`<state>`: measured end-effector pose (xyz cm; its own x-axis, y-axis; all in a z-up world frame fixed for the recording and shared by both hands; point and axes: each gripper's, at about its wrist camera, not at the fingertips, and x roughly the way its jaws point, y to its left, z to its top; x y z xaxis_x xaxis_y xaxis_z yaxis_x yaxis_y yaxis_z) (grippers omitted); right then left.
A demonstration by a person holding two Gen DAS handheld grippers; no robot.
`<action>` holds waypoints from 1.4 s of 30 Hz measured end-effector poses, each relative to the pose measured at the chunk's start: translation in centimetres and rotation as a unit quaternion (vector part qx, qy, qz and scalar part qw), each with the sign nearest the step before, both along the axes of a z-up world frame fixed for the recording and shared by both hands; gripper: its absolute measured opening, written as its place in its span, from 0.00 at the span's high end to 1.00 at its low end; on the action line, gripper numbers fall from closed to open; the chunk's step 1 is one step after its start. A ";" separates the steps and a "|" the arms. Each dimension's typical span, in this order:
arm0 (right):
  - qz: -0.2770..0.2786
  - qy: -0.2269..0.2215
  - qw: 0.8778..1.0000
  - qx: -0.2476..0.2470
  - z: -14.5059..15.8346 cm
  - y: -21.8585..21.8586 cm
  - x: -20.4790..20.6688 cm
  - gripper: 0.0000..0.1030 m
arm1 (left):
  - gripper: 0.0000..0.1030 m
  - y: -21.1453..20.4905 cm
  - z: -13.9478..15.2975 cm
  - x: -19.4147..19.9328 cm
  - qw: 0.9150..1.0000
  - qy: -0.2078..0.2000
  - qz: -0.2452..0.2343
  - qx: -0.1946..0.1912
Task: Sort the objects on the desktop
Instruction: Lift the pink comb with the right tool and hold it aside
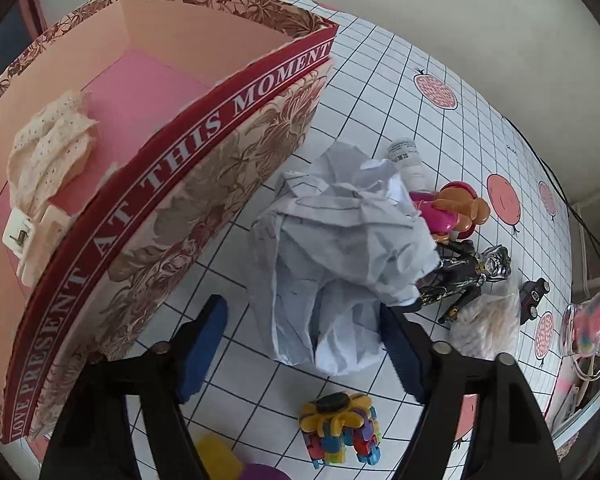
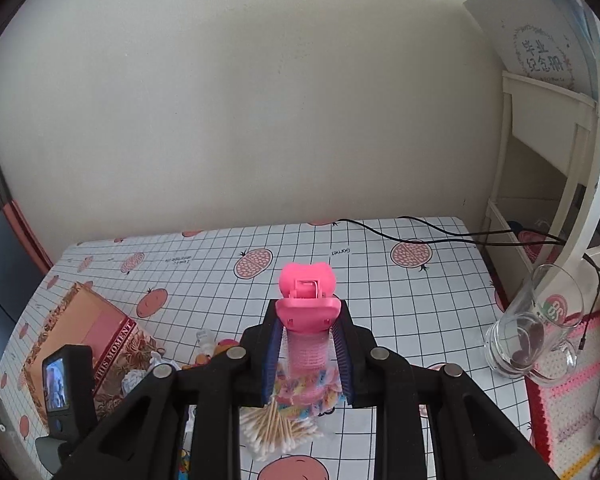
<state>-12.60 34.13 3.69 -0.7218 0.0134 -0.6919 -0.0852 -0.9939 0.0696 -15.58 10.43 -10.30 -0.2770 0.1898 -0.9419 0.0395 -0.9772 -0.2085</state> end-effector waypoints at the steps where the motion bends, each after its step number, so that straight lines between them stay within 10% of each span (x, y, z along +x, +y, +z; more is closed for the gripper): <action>1: -0.002 -0.016 1.000 0.003 -0.6 0.0 -0.3 0.74 | 0.48 0.0 0.1 0.0 1.000 0.000 -0.003 0.015; 8: -0.001 -0.073 0.997 -0.005 -3.9 0.1 -1.2 0.74 | 0.58 0.0 1.0 -0.3 1.000 -0.004 -0.014 0.019; 17: -0.004 -0.105 0.994 -0.043 -5.0 0.6 -1.4 0.74 | 0.40 0.0 1.7 -0.7 0.999 -0.032 -0.023 0.004; 25: 0.001 -0.113 0.991 -0.069 -5.1 0.4 -1.4 0.74 | 0.33 -1.2 6.1 -0.6 1.000 0.022 -0.005 0.021; 35: -0.010 -0.133 0.972 -0.196 -6.5 1.5 -1.6 0.74 | 0.35 1.3 5.5 -0.1 0.987 -0.012 -0.038 0.156; 42: -0.034 -0.146 0.953 -0.265 -8.0 2.4 -1.4 0.74 | 0.55 3.6 4.0 0.7 0.979 -0.037 -0.051 0.192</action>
